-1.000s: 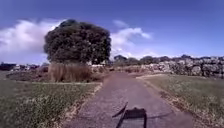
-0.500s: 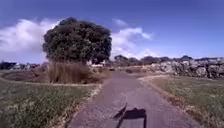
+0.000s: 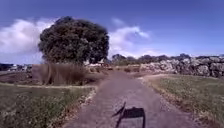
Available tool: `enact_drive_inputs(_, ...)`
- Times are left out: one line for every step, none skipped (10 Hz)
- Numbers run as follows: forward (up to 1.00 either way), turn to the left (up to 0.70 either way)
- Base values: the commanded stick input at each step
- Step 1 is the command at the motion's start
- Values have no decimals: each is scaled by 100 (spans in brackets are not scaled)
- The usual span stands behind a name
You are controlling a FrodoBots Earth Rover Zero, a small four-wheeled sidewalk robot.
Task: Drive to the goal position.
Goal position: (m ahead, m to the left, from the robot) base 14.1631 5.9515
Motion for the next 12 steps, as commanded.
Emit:
enact_drive_inputs(70,0)
enact_drive_inputs(70,0)
enact_drive_inputs(70,0)
enact_drive_inputs(70,0)
enact_drive_inputs(70,0)
enact_drive_inputs(70,0)
enact_drive_inputs(70,0)
enact_drive_inputs(70,0)
enact_drive_inputs(70,0)
enact_drive_inputs(70,0)
enact_drive_inputs(70,0)
enact_drive_inputs(70,0)
